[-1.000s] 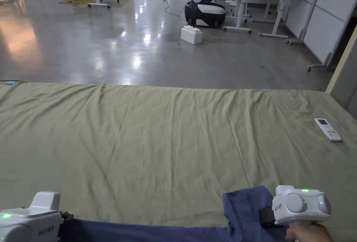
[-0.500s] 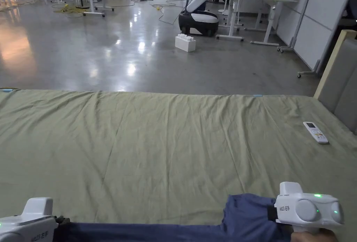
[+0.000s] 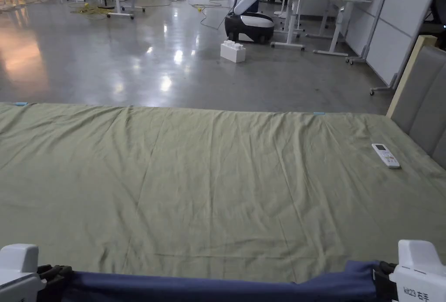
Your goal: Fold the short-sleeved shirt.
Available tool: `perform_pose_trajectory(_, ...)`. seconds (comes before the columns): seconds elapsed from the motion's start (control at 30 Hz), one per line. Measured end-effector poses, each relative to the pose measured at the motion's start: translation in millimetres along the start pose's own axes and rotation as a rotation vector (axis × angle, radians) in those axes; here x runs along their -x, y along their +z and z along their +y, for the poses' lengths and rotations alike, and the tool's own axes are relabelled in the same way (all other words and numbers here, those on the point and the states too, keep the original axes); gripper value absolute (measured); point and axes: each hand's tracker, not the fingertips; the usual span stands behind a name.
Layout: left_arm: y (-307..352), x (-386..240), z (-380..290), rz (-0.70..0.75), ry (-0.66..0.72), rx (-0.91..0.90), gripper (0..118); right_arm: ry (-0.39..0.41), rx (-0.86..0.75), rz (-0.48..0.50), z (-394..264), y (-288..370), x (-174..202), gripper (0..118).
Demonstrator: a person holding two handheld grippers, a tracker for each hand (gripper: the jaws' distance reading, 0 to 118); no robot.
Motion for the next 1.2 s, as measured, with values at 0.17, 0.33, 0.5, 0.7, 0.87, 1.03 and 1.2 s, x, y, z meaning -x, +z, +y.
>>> perform_pose_trajectory(0.17,21,5,-43,-0.016,0.005,0.039,5,-0.009,0.053,0.006,-43,23,0,3)
perform_pose_trajectory(0.33,35,6,-92,0.017,0.006,0.114,5,0.017,0.130,0.004,-92,31,2,3)
perform_pose_trajectory(0.5,22,13,-98,0.015,0.046,0.195,5,0.036,0.206,-0.024,-128,16,0,3)
perform_pose_trajectory(0.7,10,14,-159,0.036,0.046,0.245,5,0.049,0.269,-0.043,-149,-4,2,3)
perform_pose_trajectory(0.87,27,5,-144,0.038,0.066,0.233,5,0.055,0.269,-0.051,-148,2,-1,3)
perform_pose_trajectory(1.03,18,-19,-142,0.060,0.023,0.268,5,0.056,0.256,-0.060,-147,-7,4,3)
perform_pose_trajectory(1.2,8,-11,-142,0.057,0.040,0.263,6,0.036,0.236,-0.066,-154,-23,8,4)
